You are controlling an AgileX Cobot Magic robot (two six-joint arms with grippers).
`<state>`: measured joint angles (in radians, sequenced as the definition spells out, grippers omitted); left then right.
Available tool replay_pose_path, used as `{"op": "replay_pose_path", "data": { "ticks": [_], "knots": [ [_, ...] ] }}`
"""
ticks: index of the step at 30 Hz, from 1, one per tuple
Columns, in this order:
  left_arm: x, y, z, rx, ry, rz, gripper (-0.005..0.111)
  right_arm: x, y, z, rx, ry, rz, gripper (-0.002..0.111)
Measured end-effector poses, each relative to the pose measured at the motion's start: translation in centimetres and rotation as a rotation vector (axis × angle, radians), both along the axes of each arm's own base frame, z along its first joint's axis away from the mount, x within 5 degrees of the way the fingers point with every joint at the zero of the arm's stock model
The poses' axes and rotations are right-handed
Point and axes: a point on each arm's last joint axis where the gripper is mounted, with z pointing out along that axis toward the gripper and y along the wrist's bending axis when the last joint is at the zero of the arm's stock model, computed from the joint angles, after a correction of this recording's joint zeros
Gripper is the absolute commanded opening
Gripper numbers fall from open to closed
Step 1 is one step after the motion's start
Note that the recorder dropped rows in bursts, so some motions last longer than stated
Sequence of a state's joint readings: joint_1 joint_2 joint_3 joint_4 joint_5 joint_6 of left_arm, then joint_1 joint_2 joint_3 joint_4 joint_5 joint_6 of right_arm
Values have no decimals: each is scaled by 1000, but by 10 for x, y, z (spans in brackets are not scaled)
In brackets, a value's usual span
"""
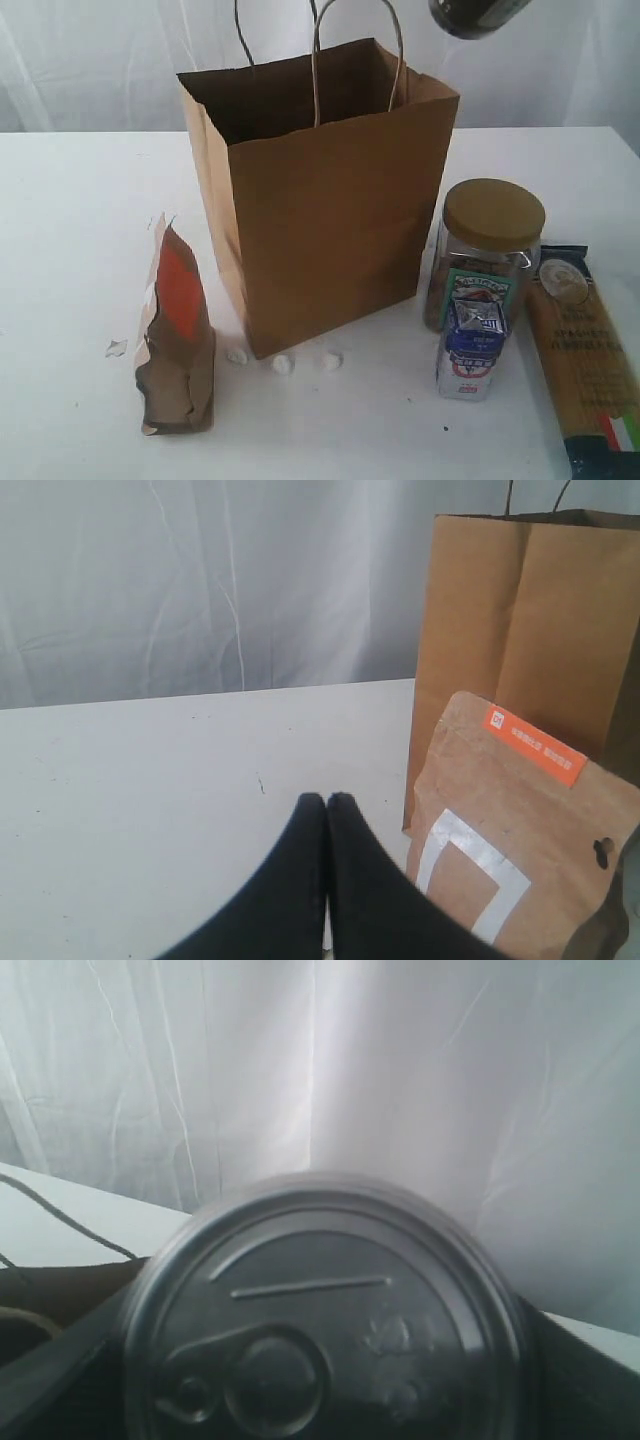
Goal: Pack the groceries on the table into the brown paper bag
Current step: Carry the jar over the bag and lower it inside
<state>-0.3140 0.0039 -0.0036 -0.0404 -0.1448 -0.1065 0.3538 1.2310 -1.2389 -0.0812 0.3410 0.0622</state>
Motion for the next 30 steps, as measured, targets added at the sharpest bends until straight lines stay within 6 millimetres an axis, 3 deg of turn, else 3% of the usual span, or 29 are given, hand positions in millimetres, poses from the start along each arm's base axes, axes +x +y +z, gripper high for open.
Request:
{"op": "replay_pose_path", "data": {
  "ticks": [8, 21, 30],
  "knots": [
    [0, 0, 0, 0, 0, 0, 0, 21, 23, -18, 50, 57, 49, 0],
    [0, 0, 0, 0, 0, 0, 0, 32, 55, -38, -12, 122, 137, 0],
    [0, 0, 0, 0, 0, 0, 0, 28, 58, -30, -64, 108, 168, 0]
  ]
}}
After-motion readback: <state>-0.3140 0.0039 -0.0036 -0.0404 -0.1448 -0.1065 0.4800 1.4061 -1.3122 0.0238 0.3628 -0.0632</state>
